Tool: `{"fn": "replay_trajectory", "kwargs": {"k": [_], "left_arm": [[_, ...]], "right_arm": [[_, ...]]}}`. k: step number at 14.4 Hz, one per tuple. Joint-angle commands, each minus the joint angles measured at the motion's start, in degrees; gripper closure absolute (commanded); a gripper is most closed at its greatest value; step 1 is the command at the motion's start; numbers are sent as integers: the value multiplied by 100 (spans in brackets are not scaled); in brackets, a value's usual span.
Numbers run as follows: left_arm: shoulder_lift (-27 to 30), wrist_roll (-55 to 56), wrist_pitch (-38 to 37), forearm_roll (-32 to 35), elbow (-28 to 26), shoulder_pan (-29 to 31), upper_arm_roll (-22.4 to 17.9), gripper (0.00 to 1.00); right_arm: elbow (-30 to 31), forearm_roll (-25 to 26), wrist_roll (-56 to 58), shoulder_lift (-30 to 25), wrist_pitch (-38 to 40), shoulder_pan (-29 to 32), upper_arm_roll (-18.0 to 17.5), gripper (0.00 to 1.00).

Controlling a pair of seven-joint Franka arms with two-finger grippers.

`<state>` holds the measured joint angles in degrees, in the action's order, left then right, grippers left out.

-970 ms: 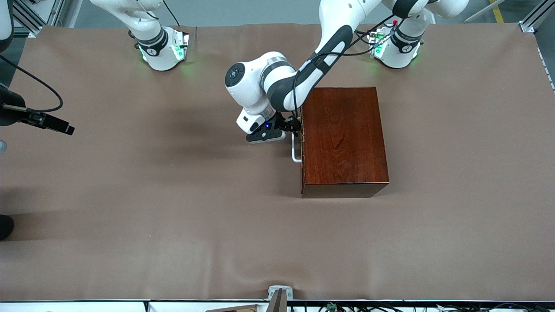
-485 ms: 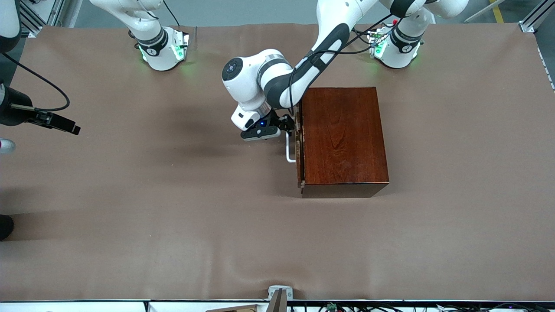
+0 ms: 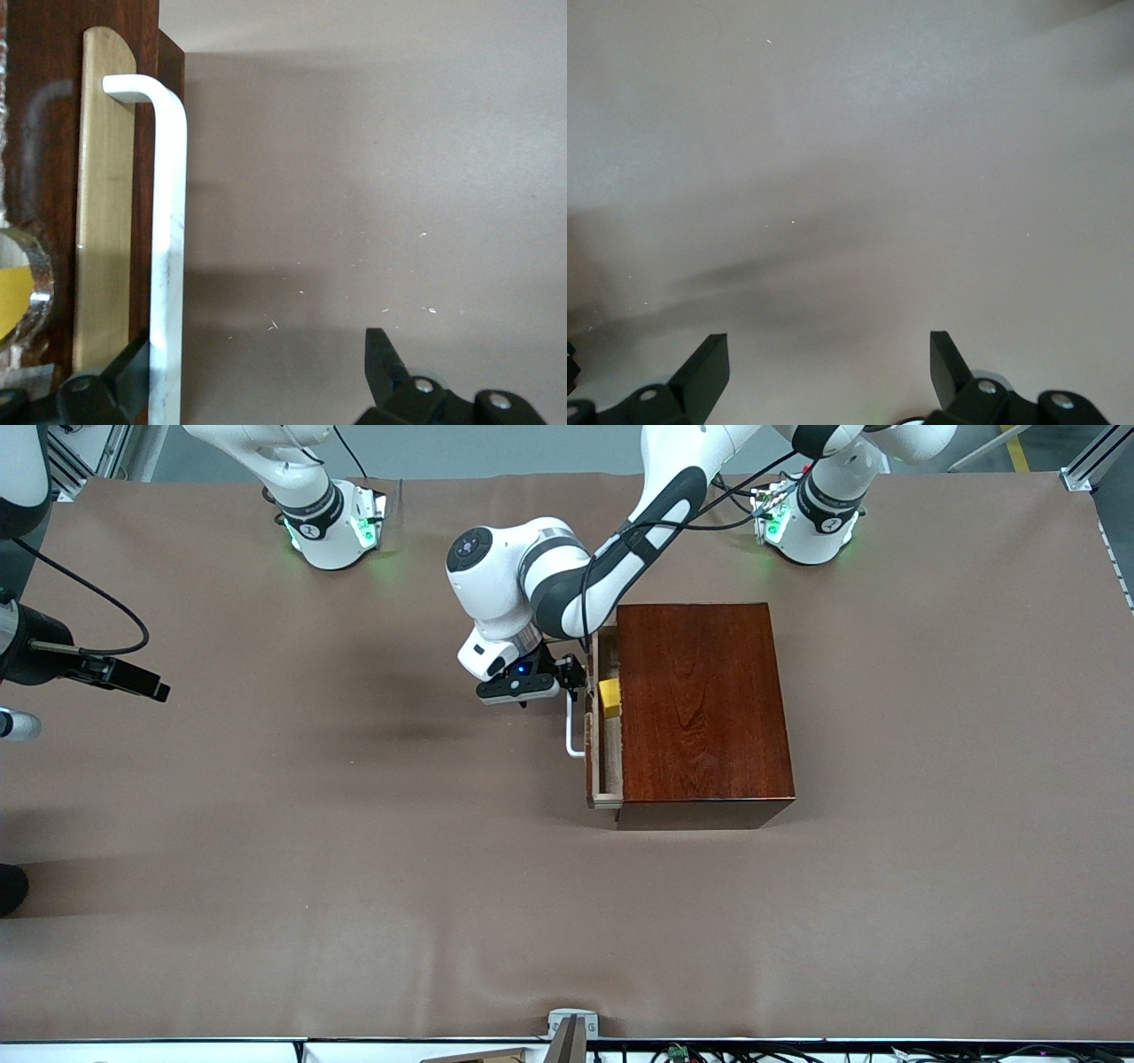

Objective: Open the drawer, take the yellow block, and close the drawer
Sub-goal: 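Pull the handle with the left gripper to slide the drawer out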

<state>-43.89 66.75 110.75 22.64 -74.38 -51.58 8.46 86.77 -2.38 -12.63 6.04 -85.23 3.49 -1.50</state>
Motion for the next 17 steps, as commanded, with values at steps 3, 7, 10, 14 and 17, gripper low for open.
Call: {"fn": "replay_trajectory", "kwargs": {"k": [3,7,10,14,17], "left_arm": [[-277,356,219,65,450,-142,-3,0],[-295,532,526,65,478,-203,-11,0],[-304,752,772,65,478,-221,-11,0],[-348,910,1088,65,486,-247,-20,0],[-357,928,1256,65,486,-256,-20,0]], "right_arm": [[-91,-8,24,20,51,3,18,0],[-91,-61,-38,20,51,-23,18,0],[-91,-70,-64,20,51,-32,18,0],[-91,-70,-21,20,60,-50,18,0],[-99,-70,-82,20,60,-94,10,0]]}}
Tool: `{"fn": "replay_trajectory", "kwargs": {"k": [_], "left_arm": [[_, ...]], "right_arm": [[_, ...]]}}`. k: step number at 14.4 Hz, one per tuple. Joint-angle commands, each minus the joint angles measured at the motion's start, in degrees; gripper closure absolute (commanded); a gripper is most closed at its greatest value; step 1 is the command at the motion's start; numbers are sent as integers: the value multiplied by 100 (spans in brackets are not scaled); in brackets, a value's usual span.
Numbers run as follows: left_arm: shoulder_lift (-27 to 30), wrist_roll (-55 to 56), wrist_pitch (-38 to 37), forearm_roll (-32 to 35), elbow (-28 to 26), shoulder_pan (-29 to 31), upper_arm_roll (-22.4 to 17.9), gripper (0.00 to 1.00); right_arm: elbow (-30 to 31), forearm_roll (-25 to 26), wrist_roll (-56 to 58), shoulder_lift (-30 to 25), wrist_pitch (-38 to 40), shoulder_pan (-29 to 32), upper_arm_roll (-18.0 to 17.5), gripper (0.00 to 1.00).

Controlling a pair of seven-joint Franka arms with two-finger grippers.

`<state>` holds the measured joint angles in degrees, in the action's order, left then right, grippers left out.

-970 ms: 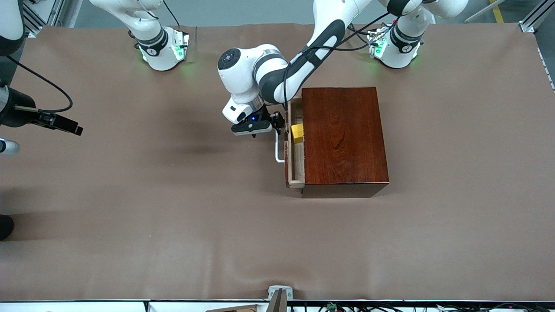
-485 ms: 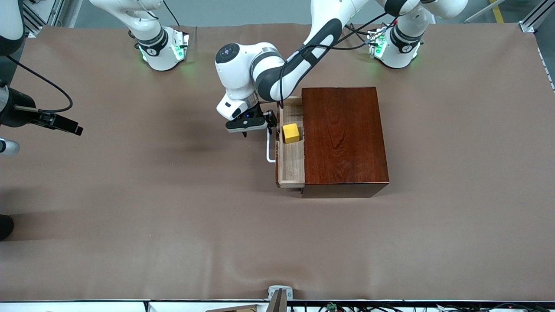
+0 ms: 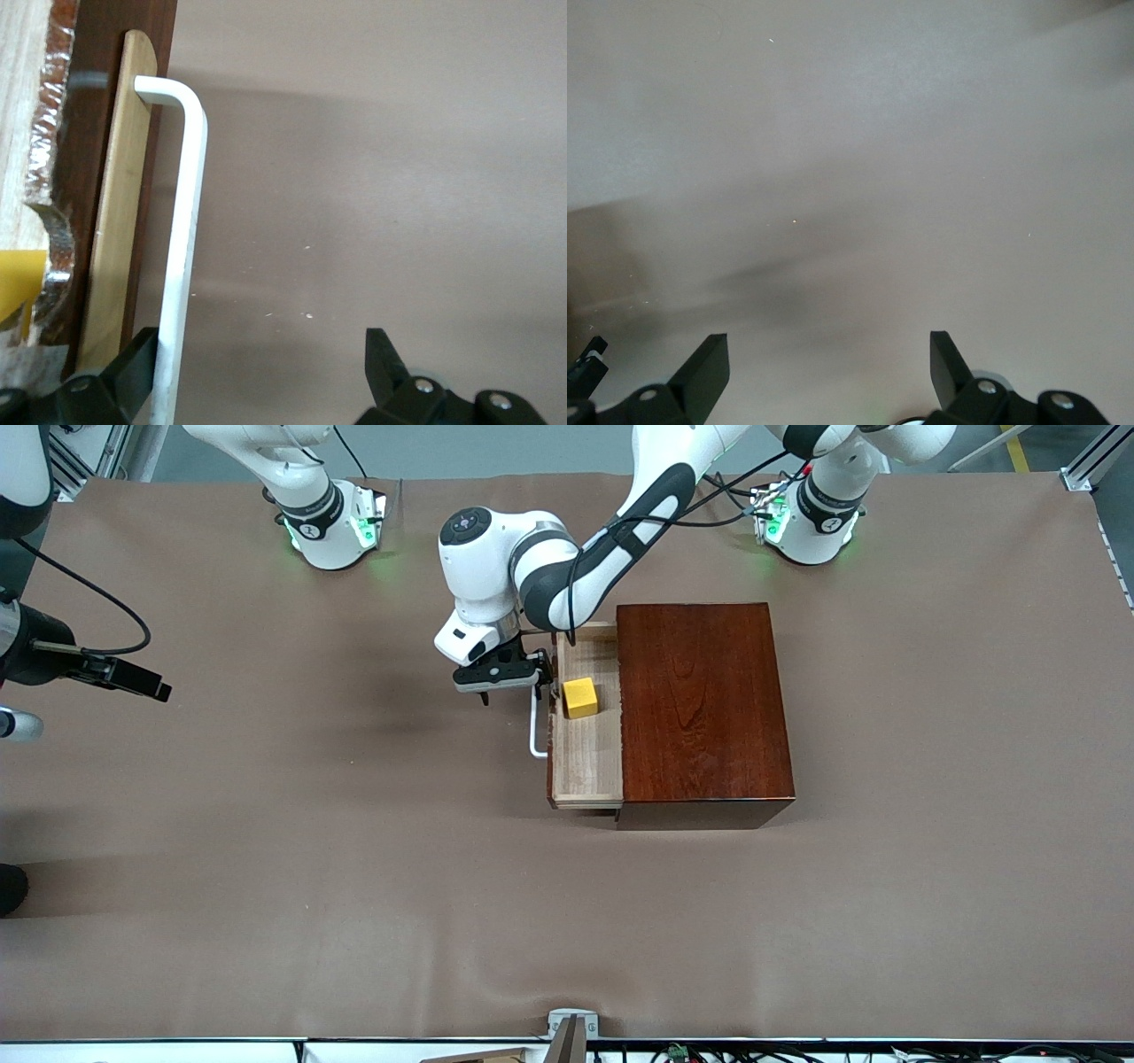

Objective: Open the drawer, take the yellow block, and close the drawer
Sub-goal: 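Pull the handle with the left gripper to slide the drawer out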

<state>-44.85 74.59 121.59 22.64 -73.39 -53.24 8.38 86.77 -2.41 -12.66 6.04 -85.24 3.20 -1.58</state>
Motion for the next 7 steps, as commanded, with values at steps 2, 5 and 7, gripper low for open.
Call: {"fn": "replay_trajectory", "kwargs": {"k": [2,5,7], "left_arm": [[-244,135,172,65,387,-90,6,0],[-183,135,172,74,378,-82,-11,0],[-138,135,145,83,378,-55,-11,0]], "right_arm": [[-90,-67,-79,20,60,-74,17,0],[-81,-75,-79,20,69,-100,17,0],[-81,-75,-87,29,69,-109,17,0]]}}
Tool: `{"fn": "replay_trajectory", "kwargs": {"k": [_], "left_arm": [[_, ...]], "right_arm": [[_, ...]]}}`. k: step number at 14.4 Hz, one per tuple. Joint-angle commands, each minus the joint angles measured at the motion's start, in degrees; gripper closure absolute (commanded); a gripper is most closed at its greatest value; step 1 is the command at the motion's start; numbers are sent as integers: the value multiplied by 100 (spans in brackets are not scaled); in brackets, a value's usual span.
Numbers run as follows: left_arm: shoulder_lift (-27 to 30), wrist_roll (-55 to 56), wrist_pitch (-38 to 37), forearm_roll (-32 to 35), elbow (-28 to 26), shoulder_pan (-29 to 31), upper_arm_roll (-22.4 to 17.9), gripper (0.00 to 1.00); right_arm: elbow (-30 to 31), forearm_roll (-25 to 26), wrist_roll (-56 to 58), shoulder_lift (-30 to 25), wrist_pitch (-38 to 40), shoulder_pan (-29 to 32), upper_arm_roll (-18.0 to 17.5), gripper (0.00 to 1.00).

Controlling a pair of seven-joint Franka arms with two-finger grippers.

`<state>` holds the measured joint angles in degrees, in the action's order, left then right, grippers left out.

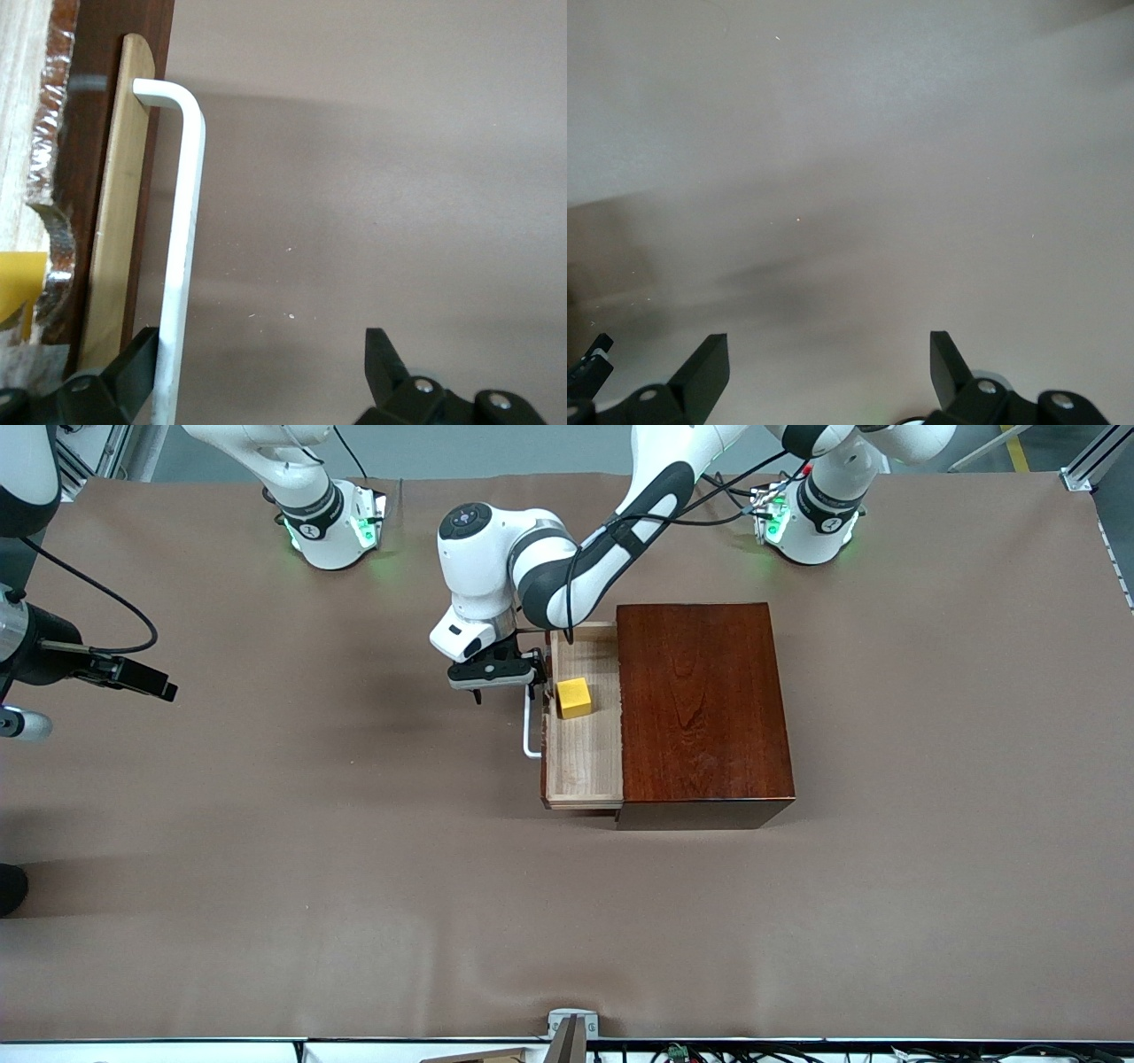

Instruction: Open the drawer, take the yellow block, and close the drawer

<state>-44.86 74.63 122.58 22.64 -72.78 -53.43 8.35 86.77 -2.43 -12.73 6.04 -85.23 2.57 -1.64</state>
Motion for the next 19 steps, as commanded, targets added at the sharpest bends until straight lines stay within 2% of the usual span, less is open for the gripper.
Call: {"fn": "replay_trajectory", "kwargs": {"k": [1,5,9,11,15,19], "left_arm": [[-120,130,46,83,317,-27,-44,0],[-67,130,38,83,317,-27,-105,0],[380,78,-242,65,317,69,-114,0],[819,51,-602,13,300,253,-114,0],[1619,16,-1578,-733,282,718,-123,0],[2419,-1501,-2587,-822,194,1351,-132,0]], "right_arm": [[-72,-74,-80,20,68,-46,23,0],[-64,-65,-107,20,68,-160,23,0],[-55,-74,-519,20,77,-300,23,0],[-55,-74,-887,28,86,-449,23,0],[-55,-74,-1617,28,77,-810,23,0],[-55,-82,-2723,28,60,-1258,14,0]]}}
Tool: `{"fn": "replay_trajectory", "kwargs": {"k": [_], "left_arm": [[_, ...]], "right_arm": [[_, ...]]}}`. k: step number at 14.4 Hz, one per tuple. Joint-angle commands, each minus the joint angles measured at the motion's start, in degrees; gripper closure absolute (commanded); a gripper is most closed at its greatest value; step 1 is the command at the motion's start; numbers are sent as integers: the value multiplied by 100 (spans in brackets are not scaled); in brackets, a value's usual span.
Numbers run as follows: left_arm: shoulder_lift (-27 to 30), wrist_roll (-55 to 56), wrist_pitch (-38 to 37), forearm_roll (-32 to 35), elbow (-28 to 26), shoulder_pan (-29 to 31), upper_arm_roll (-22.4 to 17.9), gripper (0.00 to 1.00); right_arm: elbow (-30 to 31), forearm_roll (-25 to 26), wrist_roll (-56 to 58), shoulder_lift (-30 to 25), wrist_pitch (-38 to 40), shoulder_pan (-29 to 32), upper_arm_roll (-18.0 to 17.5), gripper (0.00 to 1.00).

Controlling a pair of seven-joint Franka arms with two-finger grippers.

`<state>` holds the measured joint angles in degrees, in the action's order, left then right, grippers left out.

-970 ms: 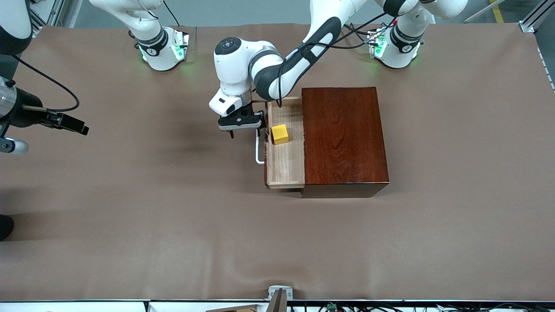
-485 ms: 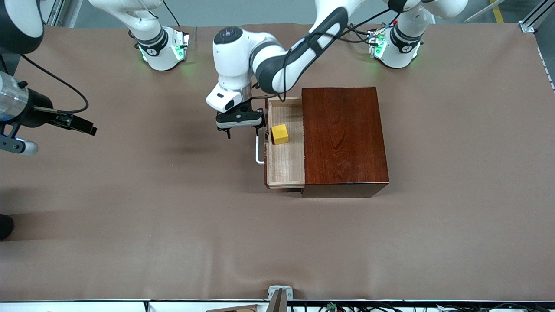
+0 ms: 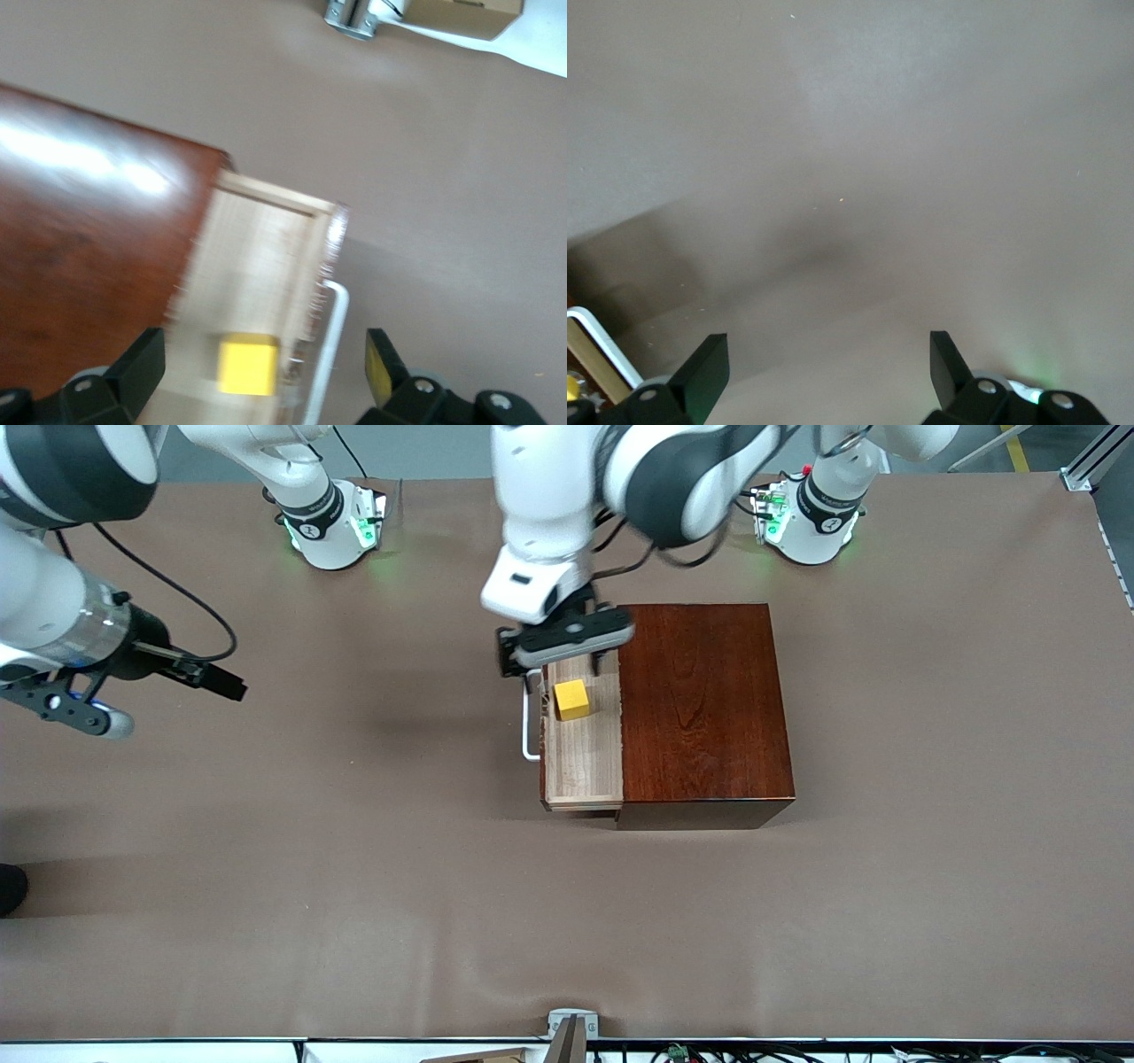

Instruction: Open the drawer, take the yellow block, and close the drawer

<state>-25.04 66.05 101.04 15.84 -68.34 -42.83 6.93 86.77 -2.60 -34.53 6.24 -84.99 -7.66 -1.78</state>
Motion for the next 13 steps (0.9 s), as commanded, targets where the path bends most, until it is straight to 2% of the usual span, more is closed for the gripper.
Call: {"fn": "replay_trajectory", "kwargs": {"k": [1,6,9,13], "left_arm": [[621,-907,-680,-143,-293,458,10,0],[1185,-2382,-1489,-239,-329,1478,27,0],[1440,-3279,-1745,-555,-355,2268,36,0],[1502,-4546,-1790,-670,-320,2946,36,0]], "right_arm": [[-64,-65,-772,26,27,-357,29,0],[-64,-74,-1854,140,-17,-823,29,0],[-64,-65,-2303,201,-70,-1149,38,0],[-72,-101,-2716,289,-184,-1474,38,0]]}}
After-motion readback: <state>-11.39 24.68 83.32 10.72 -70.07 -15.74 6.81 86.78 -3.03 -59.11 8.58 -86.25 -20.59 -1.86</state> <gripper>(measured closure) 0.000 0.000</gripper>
